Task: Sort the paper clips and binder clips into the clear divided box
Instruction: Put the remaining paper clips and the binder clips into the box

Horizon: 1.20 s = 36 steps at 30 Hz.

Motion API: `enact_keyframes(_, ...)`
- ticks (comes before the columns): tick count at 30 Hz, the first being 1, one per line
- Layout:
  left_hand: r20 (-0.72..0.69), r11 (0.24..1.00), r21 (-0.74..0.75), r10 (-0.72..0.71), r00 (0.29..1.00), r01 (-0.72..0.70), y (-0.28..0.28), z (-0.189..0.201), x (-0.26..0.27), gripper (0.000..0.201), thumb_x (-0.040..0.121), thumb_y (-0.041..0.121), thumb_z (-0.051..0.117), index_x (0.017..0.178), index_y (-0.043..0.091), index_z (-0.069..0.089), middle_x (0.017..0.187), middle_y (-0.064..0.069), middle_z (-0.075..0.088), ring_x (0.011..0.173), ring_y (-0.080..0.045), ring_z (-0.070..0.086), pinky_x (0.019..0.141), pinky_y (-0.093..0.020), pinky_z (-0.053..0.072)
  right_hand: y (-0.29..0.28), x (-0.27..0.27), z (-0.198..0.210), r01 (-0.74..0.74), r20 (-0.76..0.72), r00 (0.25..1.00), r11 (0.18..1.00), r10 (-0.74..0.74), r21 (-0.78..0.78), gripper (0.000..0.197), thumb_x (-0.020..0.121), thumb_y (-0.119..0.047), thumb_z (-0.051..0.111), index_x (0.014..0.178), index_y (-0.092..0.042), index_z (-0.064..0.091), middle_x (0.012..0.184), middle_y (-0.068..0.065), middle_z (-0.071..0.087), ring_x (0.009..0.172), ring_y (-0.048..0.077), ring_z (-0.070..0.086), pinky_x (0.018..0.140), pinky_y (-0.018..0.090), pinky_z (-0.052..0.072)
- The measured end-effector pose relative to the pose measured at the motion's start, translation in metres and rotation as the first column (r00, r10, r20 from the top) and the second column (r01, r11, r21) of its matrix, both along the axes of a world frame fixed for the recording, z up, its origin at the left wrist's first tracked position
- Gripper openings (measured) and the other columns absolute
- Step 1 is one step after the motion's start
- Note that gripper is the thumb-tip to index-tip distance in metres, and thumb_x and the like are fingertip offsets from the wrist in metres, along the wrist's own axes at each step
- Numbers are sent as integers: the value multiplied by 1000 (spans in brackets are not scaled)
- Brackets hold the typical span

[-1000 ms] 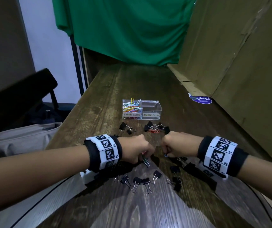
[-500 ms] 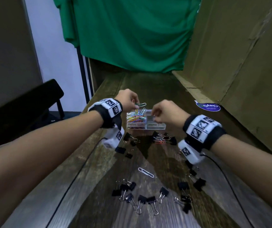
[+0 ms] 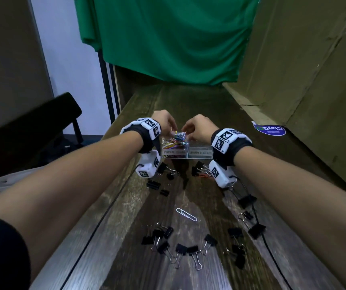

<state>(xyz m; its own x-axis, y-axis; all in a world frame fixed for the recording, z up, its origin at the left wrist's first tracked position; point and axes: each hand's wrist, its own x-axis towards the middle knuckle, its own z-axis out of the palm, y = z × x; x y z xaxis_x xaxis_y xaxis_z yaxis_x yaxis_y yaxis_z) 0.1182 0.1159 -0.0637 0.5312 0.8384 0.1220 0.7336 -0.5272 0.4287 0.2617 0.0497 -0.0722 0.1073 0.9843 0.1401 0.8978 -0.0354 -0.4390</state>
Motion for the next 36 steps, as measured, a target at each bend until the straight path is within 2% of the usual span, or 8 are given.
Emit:
enact_keyframes(5,-5,993,-63,-103,995,103,-8,3,-7,32,75,1,71,104,15,72,101,-10,74,95,-20,70,85,-32,58,-33,-11,12,-122,117,986,992,120,13,14,76,-13,74,90,-13,75,84,4,72,81,14,64,76,25,50)
enact_keyframes(9,2,987,-72,-144,990,144,-18,6,-17,31,82,-1,63,109,11,70,107,-13,72,100,-24,69,83,-32,58,-96,-46,10,-384,153,878,859,453,-338,16,76,-29,75,81,-13,75,70,-1,69,59,9,57,57,20,44)
enact_keyframes(13,-22,984,10,-175,984,175,-37,16,-30,25,85,7,61,108,12,70,110,-6,71,101,-17,65,83,-22,46,-142,-71,-14,-360,279,778,764,562,-535,33,74,-39,76,85,-8,71,80,9,70,69,21,60,58,27,47)
enact_keyframes(16,-59,977,-7,-212,975,212,-55,16,-45,27,82,2,59,102,14,72,91,3,67,90,-12,62,77,-20,42,-154,-72,-23,-366,301,783,794,545,-485,28,78,-28,74,89,-4,66,80,12,58,83,32,65,74,37,55)
enact_keyframes(20,-119,959,-60,-282,952,276,-79,5,-65,27,78,0,58,94,15,73,76,10,62,79,-9,60,76,-23,49,-161,-73,-23,-367,286,793,796,538,-481,14,75,-15,71,79,-3,66,73,11,61,75,32,65,66,37,55)
enact_keyframes(24,-124,920,-52,-392,911,389,-98,-11,-59,21,77,4,62,92,12,74,84,-3,72,75,-8,58,61,-12,42,-144,-63,-6,-212,415,807,862,420,-461,18,73,-23,69,80,-7,65,78,12,65,77,32,65,62,34,53)
enact_keyframes(29,-168,858,-43,-511,843,511,-116,-38,-17,29,76,1,53,99,6,71,95,-14,74,85,-22,66,75,-21,47,-71,-24,30,17,370,928,988,42,-154,19,74,-14,64,59,-20,54,79,6,65,82,28,67,70,31,51)
enact_keyframes(36,-364,852,56,-467,806,520,-104,-61,22,30,80,13,48,98,-1,67,105,-22,67,98,-38,65,84,-44,55,-2,-20,40,19,185,983,999,-12,-36,22,82,5,54,84,-8,72,90,12,70,91,26,66,73,24,45)
